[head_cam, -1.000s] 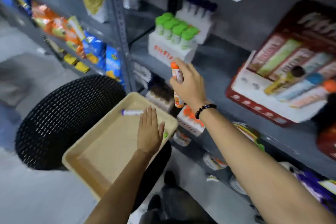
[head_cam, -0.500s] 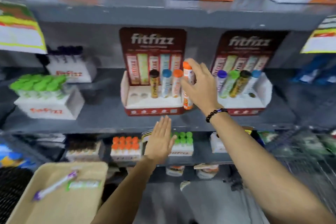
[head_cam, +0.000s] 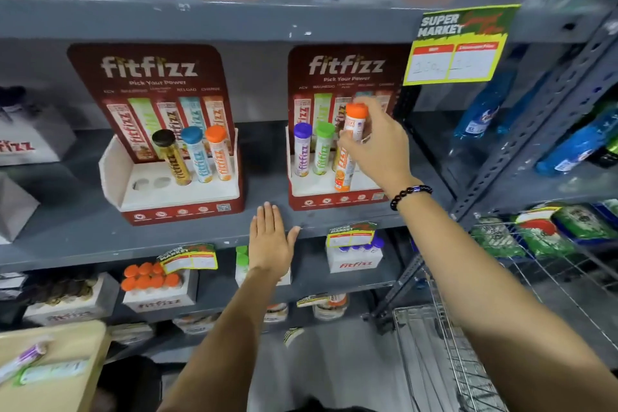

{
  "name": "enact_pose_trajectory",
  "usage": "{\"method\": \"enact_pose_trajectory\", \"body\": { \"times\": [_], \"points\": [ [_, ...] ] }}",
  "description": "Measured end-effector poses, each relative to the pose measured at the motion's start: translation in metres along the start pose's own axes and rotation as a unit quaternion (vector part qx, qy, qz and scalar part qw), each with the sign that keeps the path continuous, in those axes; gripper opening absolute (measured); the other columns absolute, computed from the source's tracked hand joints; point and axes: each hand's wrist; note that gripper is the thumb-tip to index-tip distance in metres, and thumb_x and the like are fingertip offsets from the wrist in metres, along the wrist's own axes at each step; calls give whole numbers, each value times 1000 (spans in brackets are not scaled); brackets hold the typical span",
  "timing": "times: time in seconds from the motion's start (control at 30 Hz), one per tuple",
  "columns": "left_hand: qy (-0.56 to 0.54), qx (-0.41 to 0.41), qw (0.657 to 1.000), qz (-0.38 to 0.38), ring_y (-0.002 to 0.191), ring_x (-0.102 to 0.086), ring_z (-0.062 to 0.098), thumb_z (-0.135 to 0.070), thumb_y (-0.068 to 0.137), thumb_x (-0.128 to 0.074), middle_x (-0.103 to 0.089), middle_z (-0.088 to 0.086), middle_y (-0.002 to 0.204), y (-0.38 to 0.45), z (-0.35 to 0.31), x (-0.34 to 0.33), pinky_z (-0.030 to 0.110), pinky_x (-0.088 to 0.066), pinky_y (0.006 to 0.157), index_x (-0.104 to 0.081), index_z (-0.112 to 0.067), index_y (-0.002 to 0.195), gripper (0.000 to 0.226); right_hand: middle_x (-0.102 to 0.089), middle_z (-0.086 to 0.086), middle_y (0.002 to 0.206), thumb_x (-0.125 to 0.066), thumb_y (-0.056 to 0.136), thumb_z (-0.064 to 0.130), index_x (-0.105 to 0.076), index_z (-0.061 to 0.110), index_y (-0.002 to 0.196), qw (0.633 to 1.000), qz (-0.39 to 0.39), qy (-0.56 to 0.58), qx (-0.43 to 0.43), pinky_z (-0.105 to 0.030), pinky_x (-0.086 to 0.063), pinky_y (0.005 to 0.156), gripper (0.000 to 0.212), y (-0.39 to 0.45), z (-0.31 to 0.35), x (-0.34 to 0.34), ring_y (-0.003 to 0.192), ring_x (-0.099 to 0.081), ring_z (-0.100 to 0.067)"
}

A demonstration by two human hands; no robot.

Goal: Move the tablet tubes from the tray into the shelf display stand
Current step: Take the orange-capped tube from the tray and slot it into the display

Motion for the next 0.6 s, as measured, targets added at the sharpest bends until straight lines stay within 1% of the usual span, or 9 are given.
{"method": "enact_pose_trajectory", "body": {
  "times": [0.07, 0.1, 0.17, 0.2, 0.27, 0.33, 0.4, 0.5, 0.6],
  "points": [
    [11, 3, 1000, 9, 144, 3, 29, -50, 96, -12, 0, 13, 157, -1, -1, 1, 37, 3, 116, 1, -6, 146, 68, -65, 5, 84, -68, 72, 22, -42, 23, 122, 999, 29, 15, -40, -36, -52, 71, 57, 7, -6, 11, 74, -63, -20],
    [15, 4, 1000, 12, 144, 4, 29, -50, 96, -12, 1, 14, 157, -1, -1, 2, 37, 3, 116, 2, -6, 146, 68, -64, 5, 83, -68, 71, 20, -42, 23, 123, 997, 44, 18, -55, -35, -53, 70, 58, 10, -10, 17, 73, -63, -20],
    [26, 5, 999, 19, 144, 4, 29, -50, 96, -11, 1, 14, 157, -1, -2, 5, 38, 2, 117, 2, -6, 146, 68, -66, 3, 88, -67, 69, 15, -49, 25, 118, 993, 83, 26, -75, -37, -56, 70, 53, 15, -14, 27, 76, -64, -21],
    [29, 6, 999, 22, 144, 4, 29, -50, 96, -10, 2, 14, 157, -1, -3, 6, 38, 2, 117, 3, -6, 146, 68, -66, 2, 92, -67, 69, 12, -53, 26, 113, 991, 100, 31, -80, -38, -57, 73, 48, 17, -17, 32, 80, -64, -22],
    [31, 7, 999, 31, 144, 5, 29, -50, 96, -10, 3, 13, 157, -1, -3, 7, 38, 2, 117, 4, -6, 146, 68, -66, 0, 98, -67, 68, 7, -58, 25, 102, 989, 118, 32, -81, -37, -53, 80, 39, 21, -21, 40, 89, -63, -23],
    [34, 6, 999, 40, 144, 6, 29, -50, 96, -10, 4, 13, 157, -1, -3, 9, 38, 2, 117, 5, -6, 145, 68, -65, -2, 101, -67, 66, 1, -59, 26, 91, 987, 135, 22, -87, -34, -49, 81, 36, 26, -24, 47, 94, -60, -24],
    [37, 4, 998, 49, 144, 7, 29, -50, 96, -10, 6, 13, 157, 0, -3, 10, 38, 2, 117, 6, -6, 145, 68, -63, -1, 99, -69, 65, 0, -58, 27, 86, 983, 155, 7, -99, -32, -48, 81, 36, 31, -27, 54, 95, -59, -24],
    [32, 3, 998, 56, 143, 9, 29, -51, 96, -10, 7, 13, 157, 0, -3, 11, 38, 3, 116, 8, -7, 145, 69, -65, -5, 108, -74, 66, 1, -65, 20, 96, 982, 162, -11, -99, -31, -46, 86, 37, 36, -32, 60, 101, -58, -24],
    [31, 2, 998, 58, 143, 9, 29, -52, 95, -9, 8, 12, 157, 0, -2, 10, 38, 3, 116, 9, -7, 145, 69, -65, -8, 117, -74, 70, 0, -66, 16, 108, 987, 129, -14, -97, -31, -45, 93, 42, 38, -37, 61, 106, -57, -24]
  ]
}}
Point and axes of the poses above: each hand's wrist, its own y-axis towards the middle knuckle, its own x-axis out of the back of the hand, z = x × y
